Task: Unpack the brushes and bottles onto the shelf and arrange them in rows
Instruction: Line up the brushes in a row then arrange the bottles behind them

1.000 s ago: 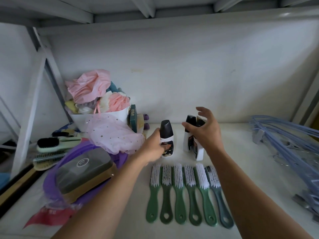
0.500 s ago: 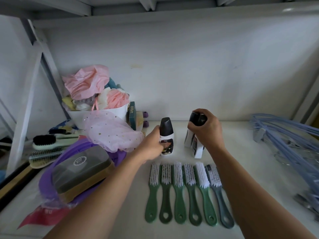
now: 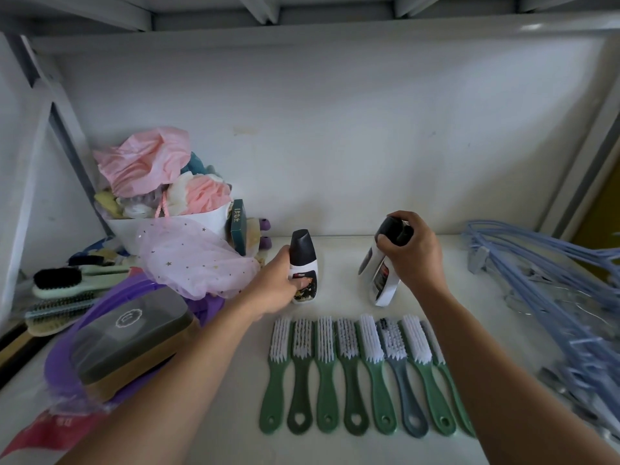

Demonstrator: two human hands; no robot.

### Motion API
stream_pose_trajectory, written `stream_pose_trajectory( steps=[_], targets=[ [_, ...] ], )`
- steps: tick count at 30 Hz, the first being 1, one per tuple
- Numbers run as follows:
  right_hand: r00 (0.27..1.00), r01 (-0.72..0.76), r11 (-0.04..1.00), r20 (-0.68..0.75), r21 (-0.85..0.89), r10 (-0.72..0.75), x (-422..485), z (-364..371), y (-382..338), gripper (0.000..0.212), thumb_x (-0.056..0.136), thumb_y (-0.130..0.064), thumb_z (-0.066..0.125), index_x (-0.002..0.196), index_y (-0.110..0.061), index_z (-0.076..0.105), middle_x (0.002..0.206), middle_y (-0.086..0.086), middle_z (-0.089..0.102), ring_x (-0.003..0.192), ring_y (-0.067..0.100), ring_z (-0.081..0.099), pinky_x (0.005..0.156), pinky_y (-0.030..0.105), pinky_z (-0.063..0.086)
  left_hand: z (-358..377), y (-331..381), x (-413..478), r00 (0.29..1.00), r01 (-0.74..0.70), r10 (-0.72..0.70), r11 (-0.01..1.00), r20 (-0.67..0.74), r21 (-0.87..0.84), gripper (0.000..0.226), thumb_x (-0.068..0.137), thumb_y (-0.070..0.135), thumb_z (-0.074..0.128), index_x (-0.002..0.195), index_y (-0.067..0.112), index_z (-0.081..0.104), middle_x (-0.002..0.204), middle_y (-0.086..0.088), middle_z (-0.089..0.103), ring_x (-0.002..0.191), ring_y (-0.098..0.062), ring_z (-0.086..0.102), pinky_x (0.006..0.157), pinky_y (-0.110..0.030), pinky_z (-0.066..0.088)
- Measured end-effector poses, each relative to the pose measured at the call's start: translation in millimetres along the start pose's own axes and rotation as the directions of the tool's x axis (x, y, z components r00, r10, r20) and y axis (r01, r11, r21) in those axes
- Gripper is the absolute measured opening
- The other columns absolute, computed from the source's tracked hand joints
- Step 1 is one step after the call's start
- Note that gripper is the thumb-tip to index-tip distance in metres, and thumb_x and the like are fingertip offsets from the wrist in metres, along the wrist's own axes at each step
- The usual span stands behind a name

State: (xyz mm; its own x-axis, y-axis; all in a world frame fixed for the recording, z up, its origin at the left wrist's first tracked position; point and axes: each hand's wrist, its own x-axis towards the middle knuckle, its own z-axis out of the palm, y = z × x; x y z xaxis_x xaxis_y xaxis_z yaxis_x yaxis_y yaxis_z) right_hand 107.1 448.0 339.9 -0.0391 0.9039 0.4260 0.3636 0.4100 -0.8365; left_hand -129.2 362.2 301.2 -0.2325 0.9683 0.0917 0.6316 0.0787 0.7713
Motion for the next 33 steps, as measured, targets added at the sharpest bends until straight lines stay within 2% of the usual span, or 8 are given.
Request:
stream_pose_trajectory(
  steps=[5, 8, 10, 13, 21, 24, 29, 33],
  targets=[
    [0.998, -0.011, 0.998, -0.059, -0.058, 0.007, 8.9, -28.6, 14.5, 0.034, 0.079, -0.019, 0.075, 0.111, -0.027, 0.064, 0.088, -0.005, 0.063, 0.072, 0.006, 0.057, 0.053, 0.008, 0.037, 0.4, 2.5, -3.6, 1.0, -0.019, 0.019, 1.0, -0.003, 0.012, 0.048, 0.096, 0.013, 0.065, 0.137, 0.019, 0.041, 0.126, -0.002, 0.06, 0.118, -0.02, 0.056, 0.104, -0.037, 0.043],
    [0.996, -0.025, 0.995, -0.091, -0.093, 0.017, 12.8, -46.7, 23.6, 0.036, 0.079, -0.018, 0.075, 0.113, -0.025, 0.065, 0.094, -0.001, 0.065, 0.084, 0.017, 0.06, 0.062, 0.022, 0.042, 0.6, 1.4, -3.2, 1.0, -0.017, 0.017, 1.0, -0.003, 0.006, 0.046, 0.095, 0.014, 0.065, 0.135, 0.02, 0.042, 0.124, -0.001, 0.062, 0.118, -0.02, 0.058, 0.105, -0.039, 0.044],
    [0.994, -0.039, 0.992, -0.106, -0.116, 0.027, 15.0, -57.7, 28.7, 0.037, 0.08, -0.018, 0.075, 0.115, -0.025, 0.065, 0.097, 0.001, 0.065, 0.086, 0.018, 0.059, 0.068, 0.024, 0.042, 0.7, 1.1, -2.8, 1.0, -0.013, 0.013, 1.0, -0.008, 0.011, 0.045, 0.095, 0.015, 0.065, 0.134, 0.02, 0.043, 0.123, -0.001, 0.063, 0.117, -0.02, 0.058, 0.106, -0.042, 0.044],
    [0.994, -0.052, 0.989, -0.101, -0.141, 0.038, 16.4, -70.4, 32.8, 0.038, 0.081, -0.018, 0.074, 0.117, -0.025, 0.064, 0.097, 0.001, 0.064, 0.085, 0.018, 0.057, 0.058, 0.019, 0.04, 1.2, 1.4, -3.3, 1.0, -0.011, 0.011, 1.0, -0.01, 0.01, 0.045, 0.096, 0.015, 0.065, 0.134, 0.019, 0.043, 0.124, -0.002, 0.063, 0.118, -0.02, 0.058, 0.106, -0.043, 0.044],
    [1.0, -0.009, 0.981, -0.03, -0.195, 0.003, 13.1, -73.4, 29.8, 0.037, 0.083, -0.017, 0.073, 0.118, -0.024, 0.063, 0.093, 0.002, 0.064, 0.069, 0.014, 0.057, 0.047, 0.011, 0.039, 1.9, 0.9, -3.0, 1.0, -0.019, 0.018, 1.0, -0.008, -0.003, 0.046, 0.096, 0.015, 0.065, 0.135, 0.023, 0.042, 0.122, 0.002, 0.064, 0.118, -0.019, 0.059, 0.104, -0.041, 0.046],
    [1.0, -0.014, 0.981, -0.026, -0.192, 0.009, 12.2, -72.5, 28.5, 0.035, 0.086, -0.017, 0.072, 0.118, -0.025, 0.061, 0.085, 0.001, 0.061, 0.059, 0.002, 0.054, 0.04, 0.008, 0.038, 2.6, -1.5, -2.7, 0.999, -0.027, 0.027, 1.0, -0.023, 0.006, 0.047, 0.095, 0.017, 0.066, 0.134, 0.024, 0.042, 0.123, 0.002, 0.064, 0.118, -0.019, 0.06, 0.106, -0.045, 0.046],
    [1.0, -0.016, 0.976, -0.002, -0.218, 0.015, 12.6, -73.6, 30.4, 0.045, 0.085, -0.03, 0.073, 0.126, -0.031, 0.056, 0.1, -0.002, 0.063, 0.082, 0.015, 0.058, 0.055, 0.016, 0.039, 2.6, -0.4, -4.9, 0.999, -0.034, 0.034, 0.999, -0.024, 0.009, 0.048, 0.096, 0.016, 0.065, 0.137, 0.024, 0.041, 0.127, 0.002, 0.062, 0.12, -0.019, 0.058, 0.108, -0.046, 0.045],
    [0.999, -0.009, 0.972, 0.035, -0.233, 0.017, 11.7, -77.8, 33.4, 0.052, 0.084, -0.035, 0.073, 0.131, -0.032, 0.051, 0.11, -0.002, 0.066, 0.091, 0.016, 0.059, 0.069, 0.026, 0.045, 2.4, 0.5, -6.2, 0.999, -0.048, 0.048, 0.999, -0.02, 0.015, 0.049, 0.096, 0.014, 0.065, 0.138, 0.022, 0.04, 0.128, 0.003, 0.06, 0.122, -0.018, 0.057, 0.108, -0.042, 0.043]
  ],
)
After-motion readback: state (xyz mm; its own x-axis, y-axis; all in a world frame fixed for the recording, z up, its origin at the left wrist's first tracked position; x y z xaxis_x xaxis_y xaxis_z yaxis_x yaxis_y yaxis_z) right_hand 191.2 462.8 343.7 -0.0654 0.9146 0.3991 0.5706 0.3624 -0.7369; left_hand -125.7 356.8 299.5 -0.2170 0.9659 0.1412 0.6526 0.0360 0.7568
